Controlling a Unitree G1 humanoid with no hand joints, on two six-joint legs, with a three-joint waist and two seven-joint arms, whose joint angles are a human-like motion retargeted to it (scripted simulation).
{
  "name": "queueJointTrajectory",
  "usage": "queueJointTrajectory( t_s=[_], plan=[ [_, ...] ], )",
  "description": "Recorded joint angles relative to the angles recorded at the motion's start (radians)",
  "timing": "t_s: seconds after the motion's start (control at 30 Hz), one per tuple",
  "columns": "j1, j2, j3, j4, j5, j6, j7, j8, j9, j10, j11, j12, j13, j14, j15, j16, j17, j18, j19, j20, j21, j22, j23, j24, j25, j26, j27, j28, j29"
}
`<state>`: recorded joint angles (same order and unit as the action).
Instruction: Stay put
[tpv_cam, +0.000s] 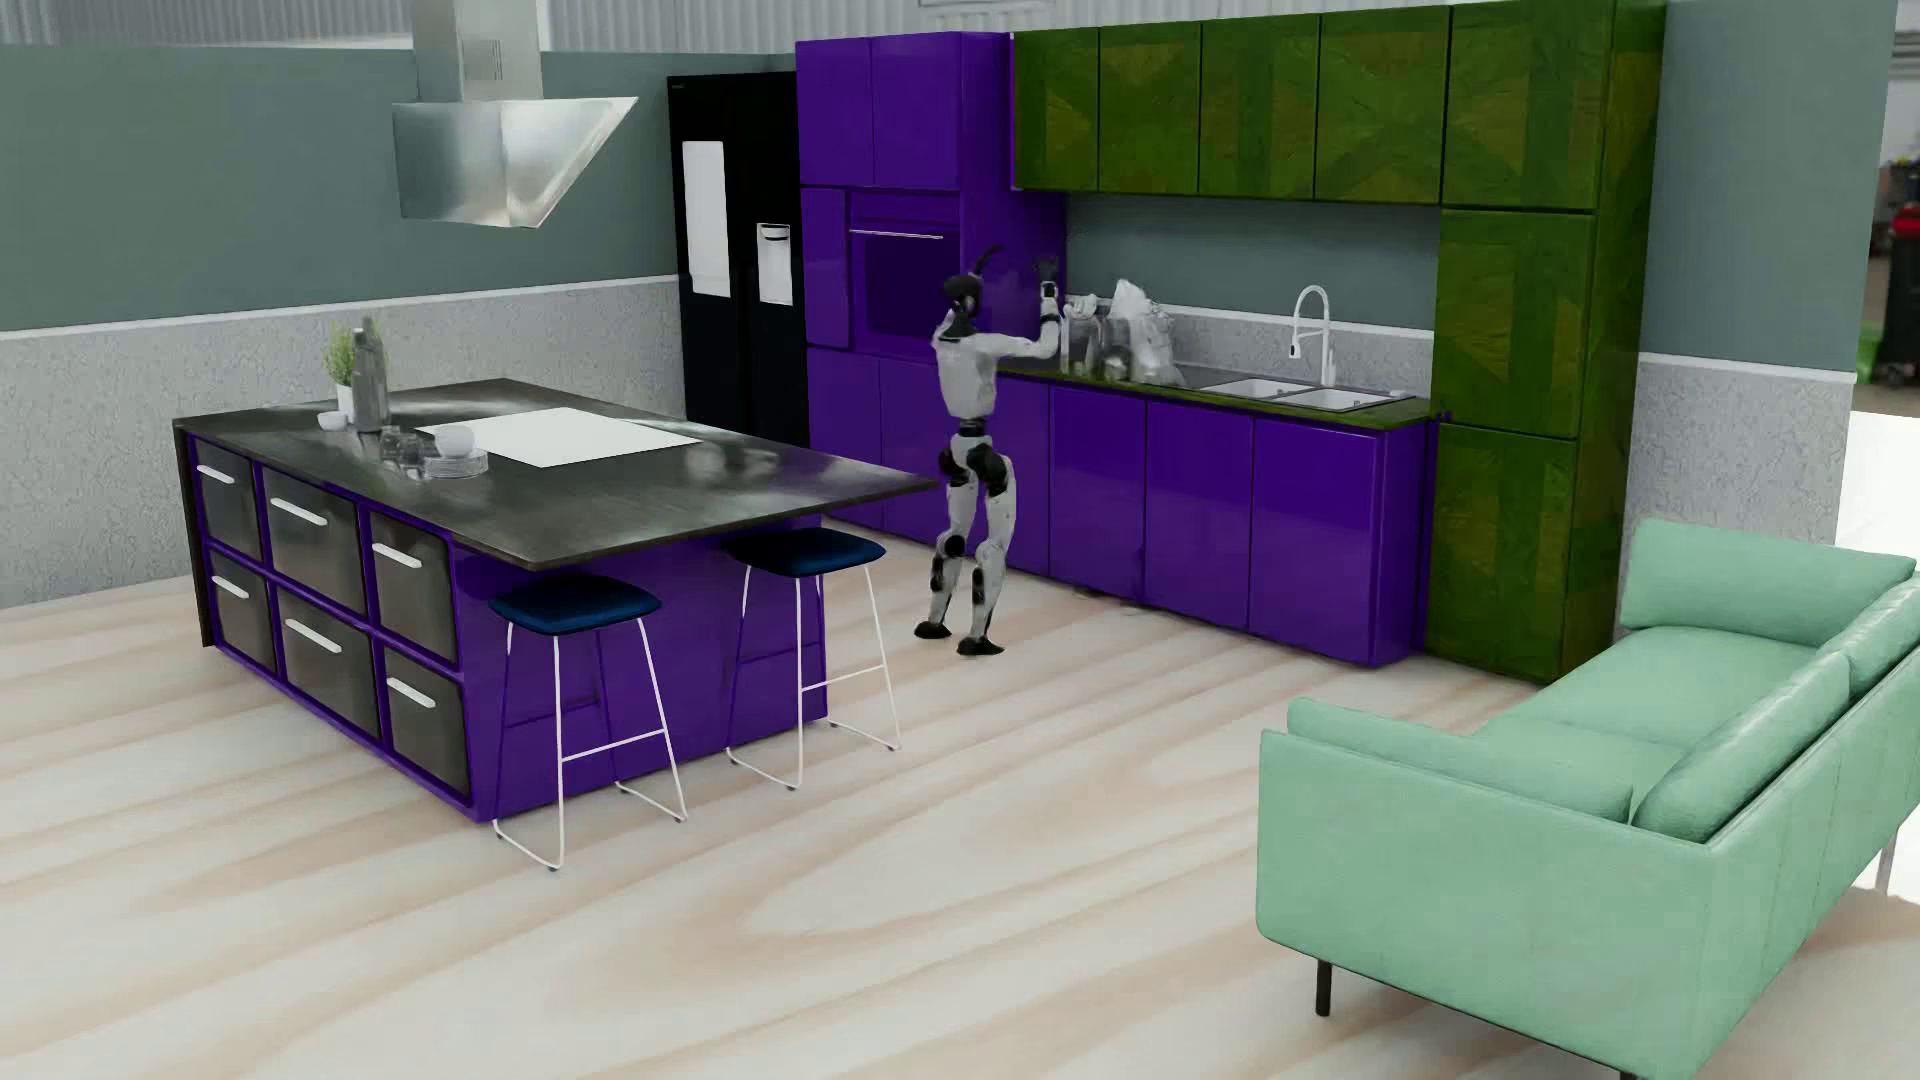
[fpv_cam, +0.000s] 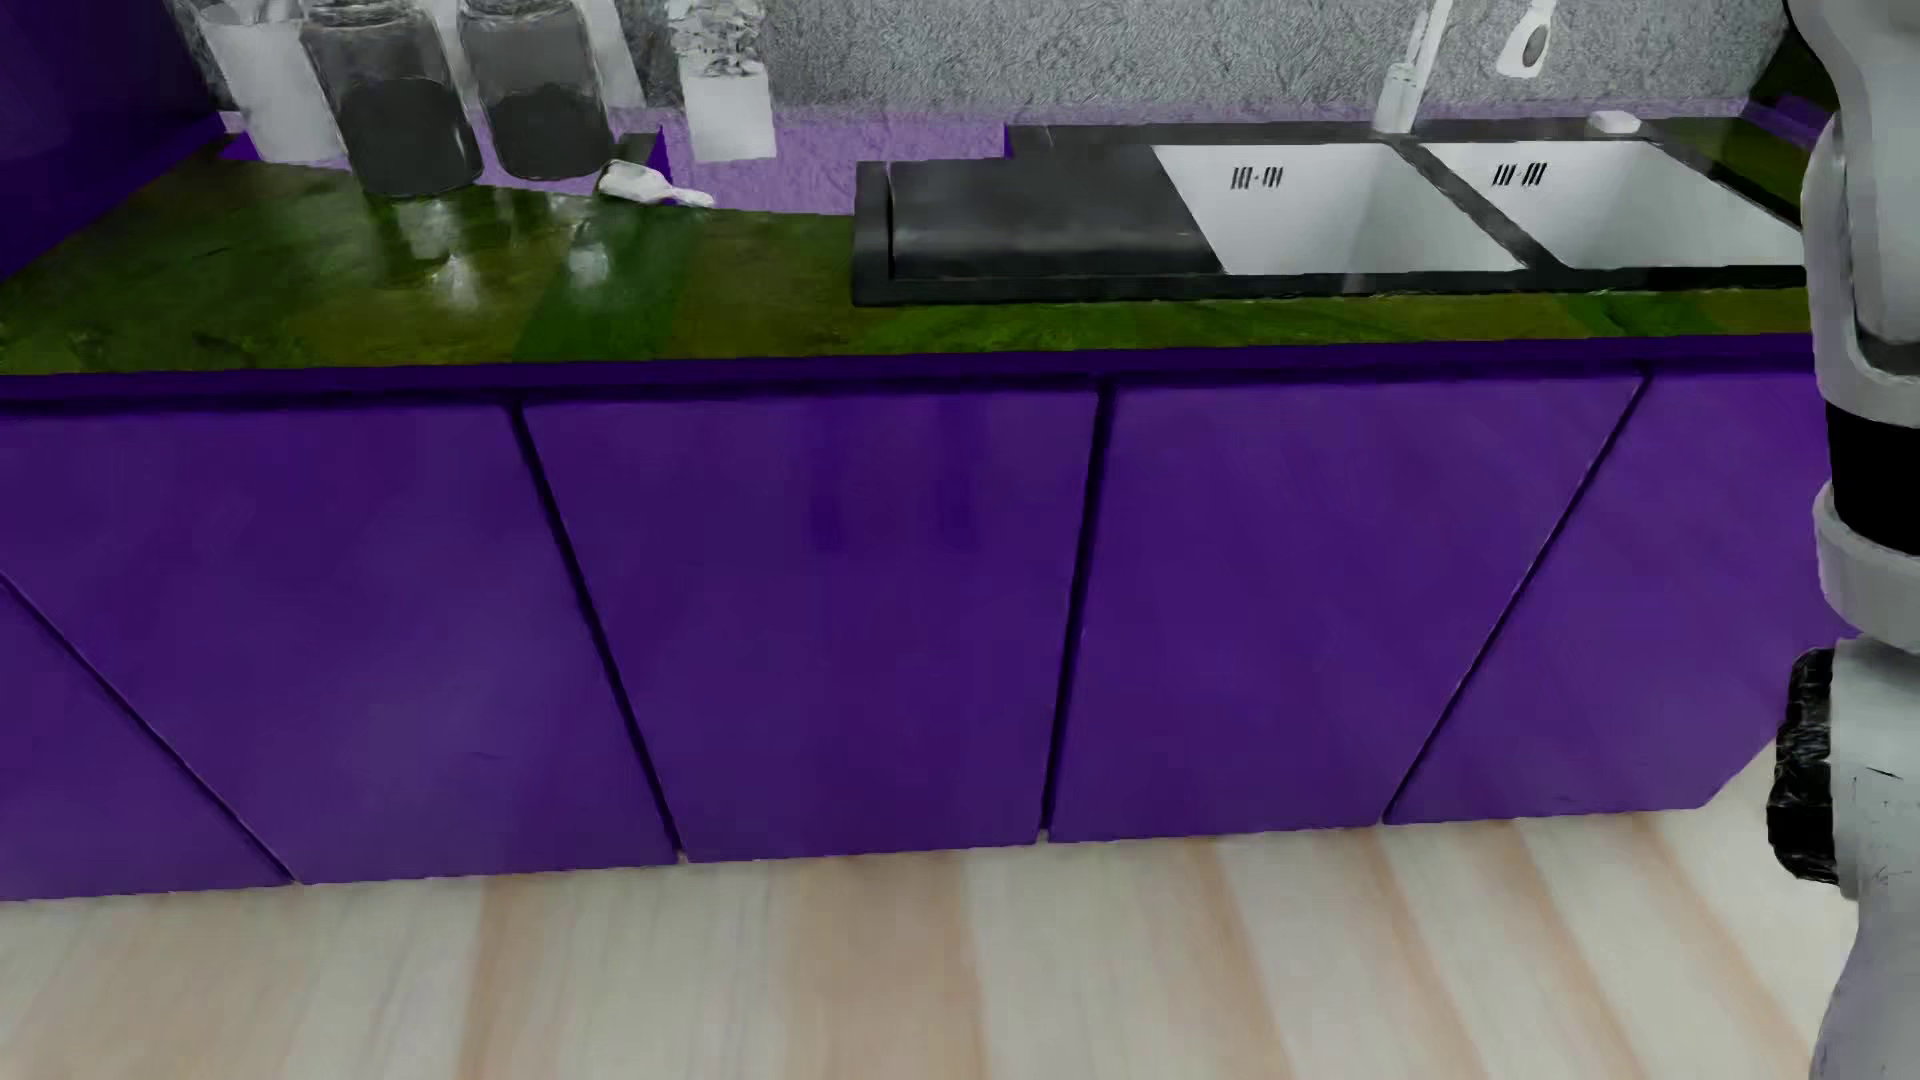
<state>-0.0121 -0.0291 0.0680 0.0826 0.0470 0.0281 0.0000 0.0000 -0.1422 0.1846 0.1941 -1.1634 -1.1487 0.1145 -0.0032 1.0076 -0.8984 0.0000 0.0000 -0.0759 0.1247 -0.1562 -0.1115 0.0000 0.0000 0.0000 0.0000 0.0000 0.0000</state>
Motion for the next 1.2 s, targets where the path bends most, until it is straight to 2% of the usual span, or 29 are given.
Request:
queueJointTrajectory(
  t_s=[0.27,0.43,0.63,0.83,1.0,1.13,1.2],
  plan=[
    [-0.003,-0.002,0.012,0.011,0.001,-0.002,0.0,0.0,0.007,-0.002,0.007,0.411,0.401,0.02,-0.015,-0.173,0.184,0.0,0.0,0.209,-0.186,-0.146,-0.123,0.0,0.0,0.0,0.0,0.0,0.0],
    [-0.004,-0.001,0.014,0.022,0.005,-0.004,0.0,0.0,0.003,-0.002,0.014,0.609,0.596,0.039,-0.029,-0.289,0.307,0.0,0.0,0.325,-0.194,-0.164,-0.172,0.0,0.0,0.0,0.0,0.0,0.0],
    [-0.003,0.006,0.019,0.027,0.009,-0.009,0.0,0.0,-0.007,0.0,0.014,0.846,0.853,0.05,-0.031,-0.367,0.378,0.0,0.0,0.276,-0.159,-0.227,-0.26,0.0,0.0,0.0,0.0,0.0,0.0],
    [-0.004,0.003,0.012,0.028,0.008,-0.012,0.0,0.0,-0.012,-0.001,0.015,1.072,1.061,0.048,-0.036,-0.44,0.426,0.0,0.0,0.204,-0.055,-0.282,-0.29,0.0,0.0,0.0,0.0,0.0,0.0],
    [-0.012,-0.002,0.012,0.03,0.006,-0.011,0.0,0.0,-0.009,0.001,0.008,1.161,1.161,0.044,-0.021,-0.451,0.458,0.0,0.0,0.094,-0.001,-0.278,-0.181,0.0,0.0,0.0,0.0,0.0,0.0],
    [0.001,0.01,0.014,0.033,0.007,0.002,0.0,0.0,0.003,-0.002,-0.002,1.185,1.167,0.04,-0.011,-0.417,0.461,0.0,0.0,-0.051,0.018,-0.176,-0.036,0.0,0.0,0.0,0.0,0.0,0.0],
    [-0.002,0.003,0.021,0.031,0.004,0.008,0.0,0.0,0.006,-0.002,0.007,1.185,1.172,0.041,-0.014,-0.42,0.458,0.0,0.0,-0.083,0.021,-0.109,0.042,0.0,0.0,0.0,0.0,0.0,0.0]
  ],
)
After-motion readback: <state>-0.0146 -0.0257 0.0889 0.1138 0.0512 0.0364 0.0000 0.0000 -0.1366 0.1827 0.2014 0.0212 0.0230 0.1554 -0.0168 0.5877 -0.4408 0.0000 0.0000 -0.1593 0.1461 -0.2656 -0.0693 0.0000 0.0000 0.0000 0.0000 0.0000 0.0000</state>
